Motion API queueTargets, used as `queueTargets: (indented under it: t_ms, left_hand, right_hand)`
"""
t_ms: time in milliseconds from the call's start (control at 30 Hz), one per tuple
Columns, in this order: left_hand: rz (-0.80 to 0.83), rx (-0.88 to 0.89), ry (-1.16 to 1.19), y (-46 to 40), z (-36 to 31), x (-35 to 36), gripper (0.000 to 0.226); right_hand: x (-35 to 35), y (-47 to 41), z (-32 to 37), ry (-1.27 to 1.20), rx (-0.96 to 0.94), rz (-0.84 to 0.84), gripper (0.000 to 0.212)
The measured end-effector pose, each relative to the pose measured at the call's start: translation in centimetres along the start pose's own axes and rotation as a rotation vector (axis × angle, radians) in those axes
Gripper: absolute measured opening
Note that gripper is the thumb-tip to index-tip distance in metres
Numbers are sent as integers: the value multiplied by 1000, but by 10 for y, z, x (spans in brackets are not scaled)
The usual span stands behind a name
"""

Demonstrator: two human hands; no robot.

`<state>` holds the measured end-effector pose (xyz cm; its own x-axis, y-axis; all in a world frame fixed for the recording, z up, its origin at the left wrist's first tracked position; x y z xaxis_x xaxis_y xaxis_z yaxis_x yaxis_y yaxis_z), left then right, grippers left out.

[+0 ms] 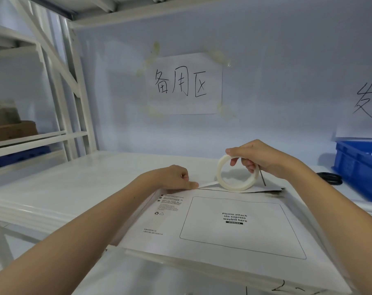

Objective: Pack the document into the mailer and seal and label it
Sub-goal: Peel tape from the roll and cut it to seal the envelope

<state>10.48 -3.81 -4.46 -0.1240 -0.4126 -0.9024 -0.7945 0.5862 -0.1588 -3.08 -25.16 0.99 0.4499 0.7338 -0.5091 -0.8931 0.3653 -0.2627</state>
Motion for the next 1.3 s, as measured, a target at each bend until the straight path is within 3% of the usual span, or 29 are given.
queueTargets:
  t_ms: [133, 300, 467, 600, 833, 1100, 1300]
  left_hand:
    - [45, 57, 102, -3, -19, -11, 21]
    - [30, 3, 517, 4, -41, 11, 40]
    - [-44, 24, 488, 4, -37, 16, 19]
    - [-46, 79, 453, 6, -35, 20, 23]
    - [-85, 107, 426, 6, -38, 22, 26]
    - [-62, 107, 420, 7, -38, 22, 26]
    - [-63, 124, 375, 6, -38, 25, 21]
  right_hand:
    - [2, 2, 3, -26, 13, 12, 44]
    - [2, 2, 4, -21, 16, 7, 40]
    - [2, 1, 2, -11, 17, 60, 43]
    - [-2, 1, -4, -55, 53, 144, 46]
    - [-4, 2, -27, -302, 279, 286, 57]
    - [-1, 2, -20, -399, 245, 198, 51]
    - [1, 3, -12, -303, 211, 166, 48]
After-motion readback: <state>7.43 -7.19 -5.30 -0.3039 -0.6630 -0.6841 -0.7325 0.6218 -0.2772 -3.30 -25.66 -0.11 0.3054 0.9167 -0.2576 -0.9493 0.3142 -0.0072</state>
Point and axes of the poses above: each hand's wrist, its own y-axis away from the middle knuckle, its own x-axis out of the palm, z = x × y, the point moved 2 cm from there along -y, towards the middle knuckle, and after that the axes turned 13 degrees about -z, right-handed, at the moved point
